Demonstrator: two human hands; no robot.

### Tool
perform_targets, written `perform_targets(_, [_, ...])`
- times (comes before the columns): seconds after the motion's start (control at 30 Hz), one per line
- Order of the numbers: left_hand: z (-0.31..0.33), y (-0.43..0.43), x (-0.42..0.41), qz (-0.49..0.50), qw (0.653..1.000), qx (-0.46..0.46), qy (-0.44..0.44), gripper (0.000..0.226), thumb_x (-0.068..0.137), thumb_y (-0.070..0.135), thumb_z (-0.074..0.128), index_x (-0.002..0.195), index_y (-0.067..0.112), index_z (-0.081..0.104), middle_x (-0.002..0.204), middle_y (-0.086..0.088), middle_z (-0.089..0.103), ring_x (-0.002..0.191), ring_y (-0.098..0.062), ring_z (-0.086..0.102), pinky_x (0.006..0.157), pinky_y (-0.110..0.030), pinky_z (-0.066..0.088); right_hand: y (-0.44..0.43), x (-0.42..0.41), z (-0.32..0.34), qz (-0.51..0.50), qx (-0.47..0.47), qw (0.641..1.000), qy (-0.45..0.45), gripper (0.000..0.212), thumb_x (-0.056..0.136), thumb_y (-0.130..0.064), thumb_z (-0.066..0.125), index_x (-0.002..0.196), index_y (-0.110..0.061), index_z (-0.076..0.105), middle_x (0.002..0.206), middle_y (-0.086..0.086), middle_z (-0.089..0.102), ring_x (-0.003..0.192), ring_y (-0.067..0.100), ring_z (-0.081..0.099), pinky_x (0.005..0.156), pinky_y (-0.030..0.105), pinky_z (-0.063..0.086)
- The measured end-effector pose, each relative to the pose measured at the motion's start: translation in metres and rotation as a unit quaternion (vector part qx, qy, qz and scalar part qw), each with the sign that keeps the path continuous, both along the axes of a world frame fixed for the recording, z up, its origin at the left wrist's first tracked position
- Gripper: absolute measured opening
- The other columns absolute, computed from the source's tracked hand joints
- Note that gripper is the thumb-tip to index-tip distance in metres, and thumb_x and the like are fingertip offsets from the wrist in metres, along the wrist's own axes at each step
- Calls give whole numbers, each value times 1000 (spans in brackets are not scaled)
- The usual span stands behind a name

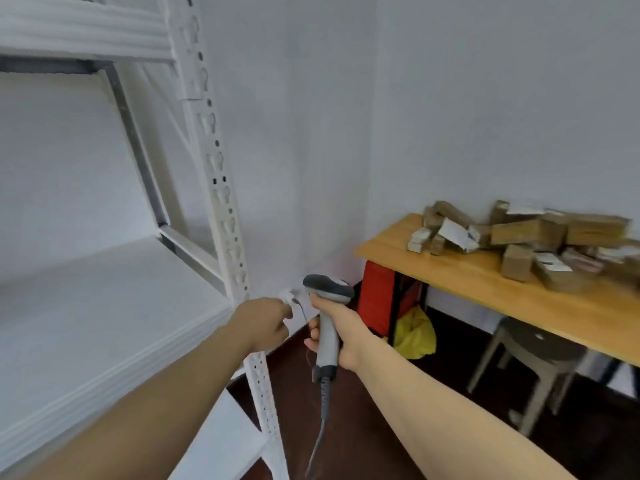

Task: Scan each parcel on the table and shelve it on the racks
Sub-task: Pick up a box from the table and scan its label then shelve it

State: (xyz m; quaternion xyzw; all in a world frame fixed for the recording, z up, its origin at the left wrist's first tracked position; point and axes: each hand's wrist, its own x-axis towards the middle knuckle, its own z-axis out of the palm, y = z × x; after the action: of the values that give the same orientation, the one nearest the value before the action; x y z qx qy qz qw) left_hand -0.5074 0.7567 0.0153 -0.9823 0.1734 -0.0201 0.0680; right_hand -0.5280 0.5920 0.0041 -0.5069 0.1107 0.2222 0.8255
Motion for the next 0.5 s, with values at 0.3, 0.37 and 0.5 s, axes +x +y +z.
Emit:
perform_targets(0.3, [-32, -211, 86, -188, 982, 0, 33, 30, 90, 25, 45, 115, 14, 58, 114, -3, 59, 106, -24, 56, 79, -36, 48, -199, 25, -27, -217, -2, 975, 40, 26, 85, -33, 73, 87, -9, 61, 53, 2, 54, 44, 13, 50, 53, 29, 48])
perform_targets(0.37, [-41, -251, 108, -214, 976, -6, 44, 30, 89, 26, 45, 113, 12, 58, 111, -3, 59, 105, -24, 57, 81, -40, 50, -235, 36, -33, -254, 7, 966, 51, 25, 85, -32, 73, 90, -10, 63, 56, 3, 54, 44, 14, 49, 51, 28, 44])
perform_targets(0.5, [-52, -337, 161, -251, 964, -51, 64, 41, 92, 26, 45, 131, 19, 53, 127, 1, 56, 116, -19, 55, 88, -36, 49, -313, 73, -38, -328, 17, 941, 75, 28, 86, -33, 72, 101, -12, 61, 58, 3, 54, 48, 14, 48, 47, 26, 43])
